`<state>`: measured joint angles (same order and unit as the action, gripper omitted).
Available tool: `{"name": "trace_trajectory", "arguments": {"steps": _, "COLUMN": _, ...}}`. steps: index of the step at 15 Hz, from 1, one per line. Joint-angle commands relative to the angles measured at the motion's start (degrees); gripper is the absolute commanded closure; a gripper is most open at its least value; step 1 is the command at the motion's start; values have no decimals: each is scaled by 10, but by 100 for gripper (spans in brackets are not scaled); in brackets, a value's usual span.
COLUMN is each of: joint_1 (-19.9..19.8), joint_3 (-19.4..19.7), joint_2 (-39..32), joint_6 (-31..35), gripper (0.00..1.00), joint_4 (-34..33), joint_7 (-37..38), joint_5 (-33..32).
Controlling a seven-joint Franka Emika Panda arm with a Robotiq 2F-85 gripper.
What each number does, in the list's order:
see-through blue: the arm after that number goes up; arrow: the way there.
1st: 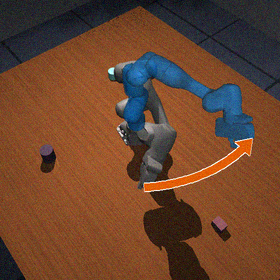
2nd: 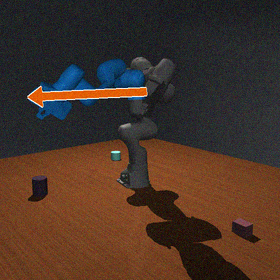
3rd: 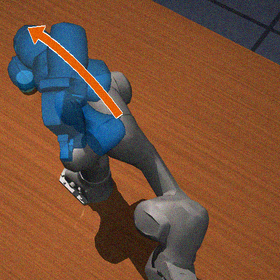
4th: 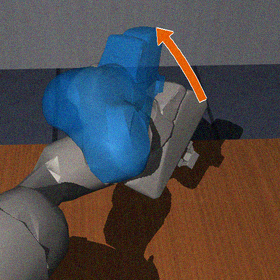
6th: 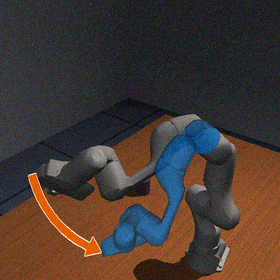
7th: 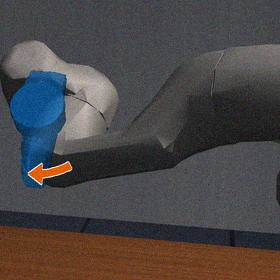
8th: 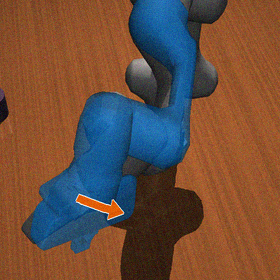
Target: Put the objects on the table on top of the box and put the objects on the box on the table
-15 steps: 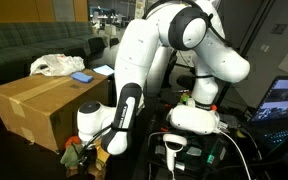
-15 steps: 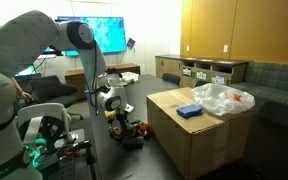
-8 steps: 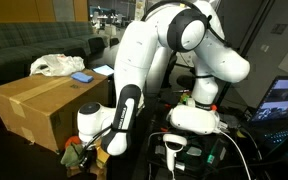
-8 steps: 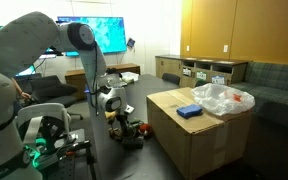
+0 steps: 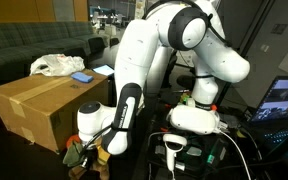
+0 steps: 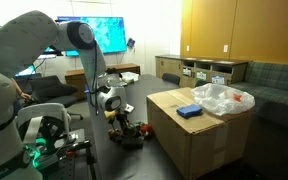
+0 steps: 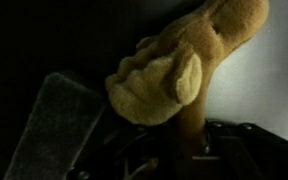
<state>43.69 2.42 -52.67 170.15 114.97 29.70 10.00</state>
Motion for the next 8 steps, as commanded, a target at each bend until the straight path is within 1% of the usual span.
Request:
{"name": "trace_trajectory", "arguments": {"steps": 1, "joint_1": -26, "joint_3": -24, "joint_2": 57, "joint_6": -32, "gripper": 95, "joint_4": 56, "joint_7": -66, "joint_5": -21}}
{"name": "trace_trajectory", "arguments": {"steps": 2, "joint_1": -28, "joint_3": -28, "joint_2": 74, "joint_6": -51, "gripper": 97, "joint_4": 73, "joint_7": -83, "joint_5": -30}}
{"name": "trace_trajectory", "arguments": {"steps": 4, "joint_1": -37, "joint_3": -38, "joint_2": 107, "joint_6": -102, "gripper": 96, "joint_4": 98, "joint_7": -113, "joint_5": -52}}
{"name": "trace_trajectory", "arguments": {"steps": 8, "joint_1": -45, "joint_3": -48, "joint_2": 180, "joint_6": -221, "gripper": 96, "joint_4": 130, "joint_7": -140, "joint_5": -105}}
